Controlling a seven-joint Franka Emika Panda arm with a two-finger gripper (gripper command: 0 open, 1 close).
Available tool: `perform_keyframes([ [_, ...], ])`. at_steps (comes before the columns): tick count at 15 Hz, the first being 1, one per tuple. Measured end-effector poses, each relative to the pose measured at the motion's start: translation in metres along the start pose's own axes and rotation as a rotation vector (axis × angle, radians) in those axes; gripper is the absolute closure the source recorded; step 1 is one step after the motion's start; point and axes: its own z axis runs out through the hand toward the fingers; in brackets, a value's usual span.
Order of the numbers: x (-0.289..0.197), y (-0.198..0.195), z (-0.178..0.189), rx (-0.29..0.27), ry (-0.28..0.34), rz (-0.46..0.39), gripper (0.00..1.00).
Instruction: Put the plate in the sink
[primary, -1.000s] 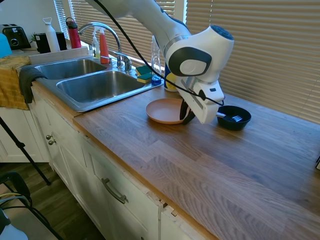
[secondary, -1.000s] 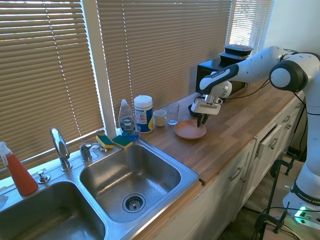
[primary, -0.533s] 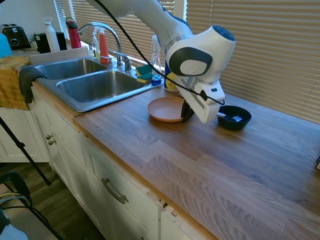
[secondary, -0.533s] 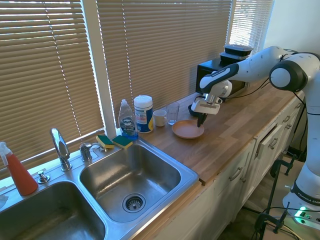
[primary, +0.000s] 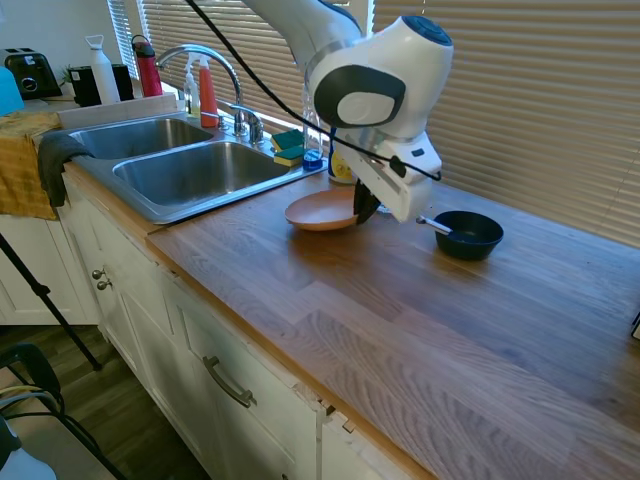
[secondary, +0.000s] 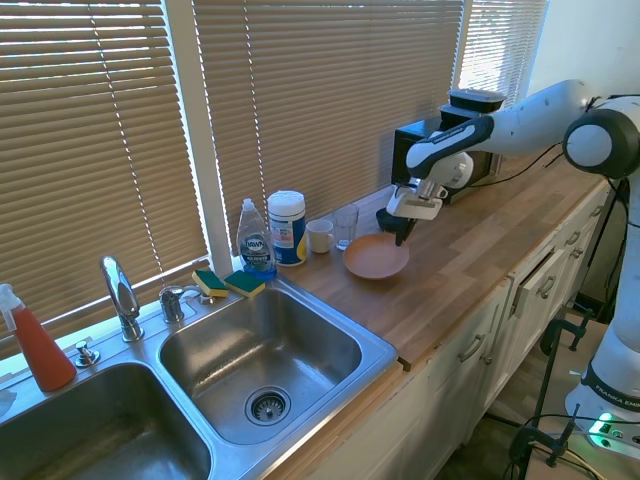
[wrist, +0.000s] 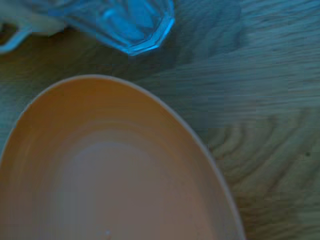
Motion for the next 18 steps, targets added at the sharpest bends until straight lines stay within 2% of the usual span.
perform_keyframes([
  [4, -0.08, -0.041, -0.04, -0.01, 0.061, -0.092, 1.0],
  [8, -0.176, -0.108, -0.03, -0.058, 0.103, -0.172, 1.0],
  [12, -0.257, -0.174, 0.011, -0.124, 0.153, -0.25, 1.0],
  [18, -0.307, -0.223, 0.118, -0.269, 0.2, -0.327, 1.0],
])
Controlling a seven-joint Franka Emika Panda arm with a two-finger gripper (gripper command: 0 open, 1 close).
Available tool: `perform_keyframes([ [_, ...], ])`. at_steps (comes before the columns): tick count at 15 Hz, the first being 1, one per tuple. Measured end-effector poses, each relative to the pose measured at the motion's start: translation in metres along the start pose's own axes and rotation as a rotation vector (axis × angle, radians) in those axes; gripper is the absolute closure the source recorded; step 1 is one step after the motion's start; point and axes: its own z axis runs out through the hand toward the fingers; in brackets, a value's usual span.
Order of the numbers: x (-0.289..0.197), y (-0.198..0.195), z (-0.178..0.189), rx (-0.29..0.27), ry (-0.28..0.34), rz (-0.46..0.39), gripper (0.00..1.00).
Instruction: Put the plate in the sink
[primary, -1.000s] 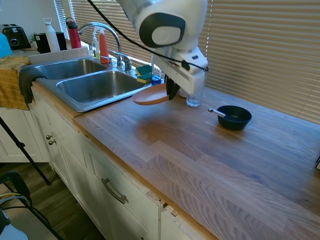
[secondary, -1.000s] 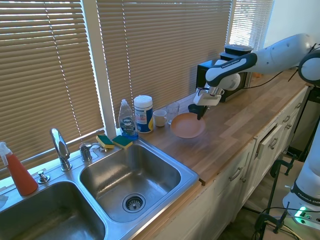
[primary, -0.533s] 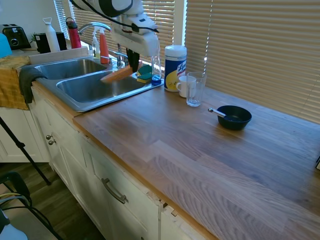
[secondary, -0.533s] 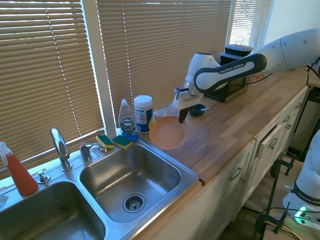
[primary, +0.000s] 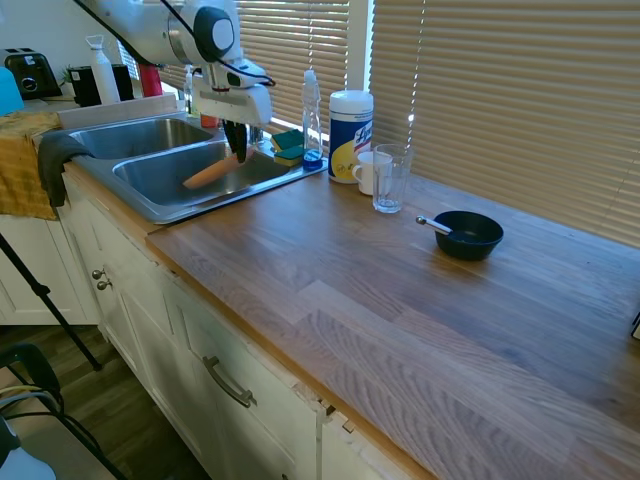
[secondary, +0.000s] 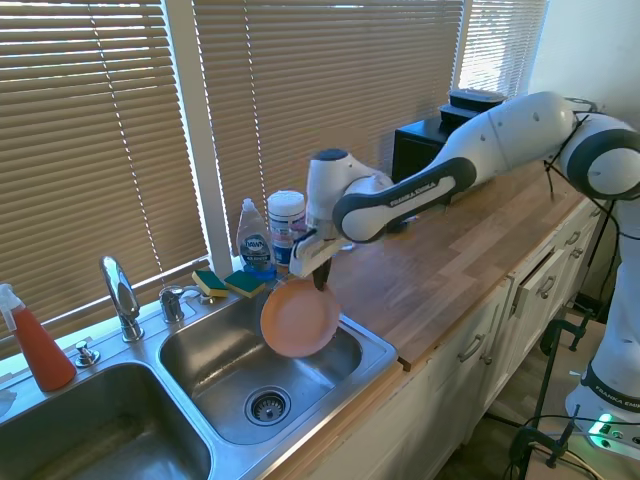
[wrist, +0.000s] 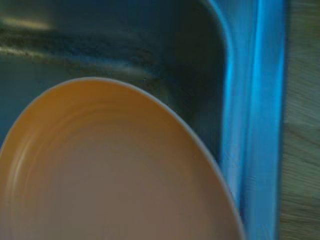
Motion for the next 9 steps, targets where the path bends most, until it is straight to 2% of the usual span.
perform_keyframes([
  [4, -0.028, -0.034, 0.053, -0.075, 0.012, -0.036, 1.0],
  [7, -0.046, -0.06, 0.073, -0.105, 0.022, -0.05, 1.0],
  [8, -0.048, -0.065, 0.078, -0.116, 0.022, -0.051, 0.0],
  [9, -0.048, -0.068, 0.082, -0.126, 0.022, -0.051, 0.0],
])
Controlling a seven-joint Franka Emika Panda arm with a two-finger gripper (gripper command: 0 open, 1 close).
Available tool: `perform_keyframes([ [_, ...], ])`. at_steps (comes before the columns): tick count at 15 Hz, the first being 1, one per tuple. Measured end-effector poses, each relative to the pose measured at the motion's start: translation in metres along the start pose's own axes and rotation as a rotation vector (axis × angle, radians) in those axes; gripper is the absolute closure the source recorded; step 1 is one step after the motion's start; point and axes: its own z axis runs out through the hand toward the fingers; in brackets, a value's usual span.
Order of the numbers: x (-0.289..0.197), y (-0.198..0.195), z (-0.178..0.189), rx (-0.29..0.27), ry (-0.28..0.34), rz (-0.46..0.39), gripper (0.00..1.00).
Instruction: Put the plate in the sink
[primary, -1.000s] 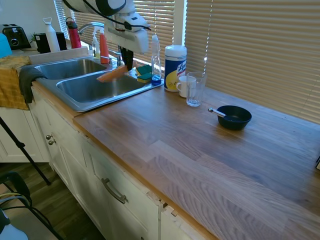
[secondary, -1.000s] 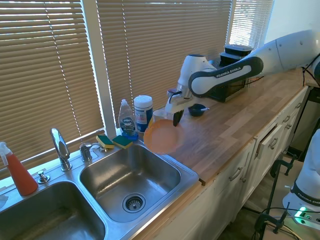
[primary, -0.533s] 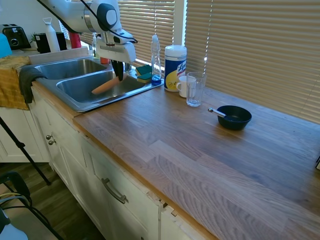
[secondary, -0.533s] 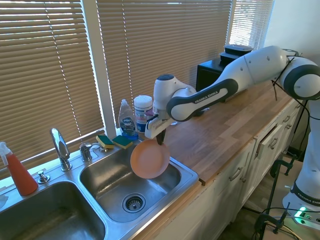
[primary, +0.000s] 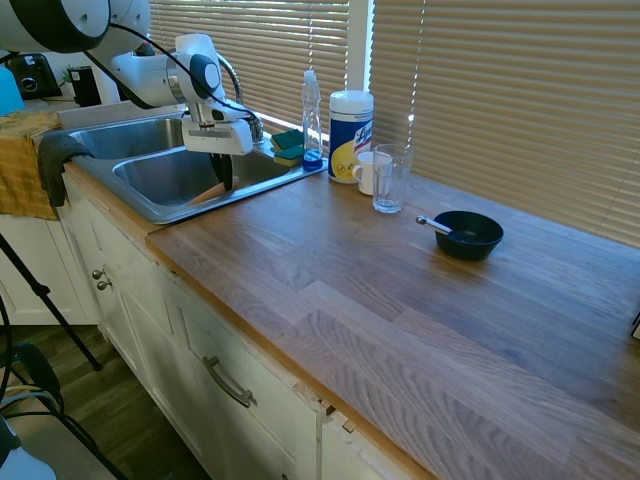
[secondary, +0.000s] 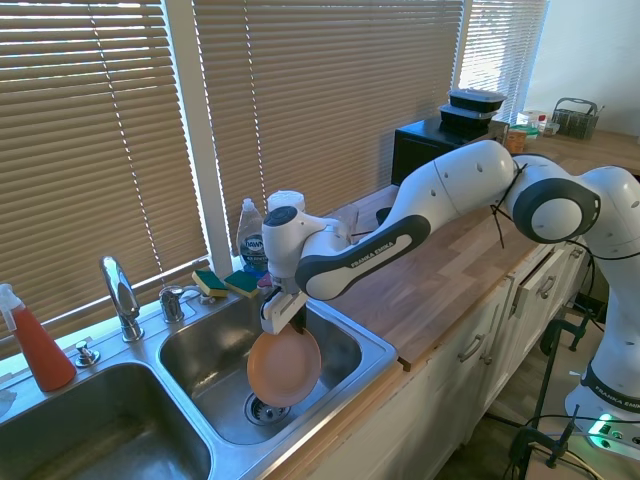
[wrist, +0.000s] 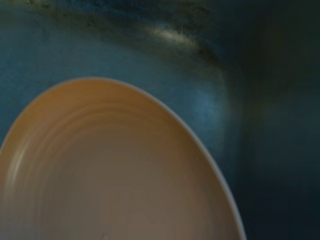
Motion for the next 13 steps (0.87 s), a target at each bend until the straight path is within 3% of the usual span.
perform_keyframes([
  [8, 0.014, -0.009, -0.012, 0.013, 0.012, 0.019, 0.0],
  [13, 0.019, -0.003, -0.065, 0.065, 0.032, 0.029, 0.0],
])
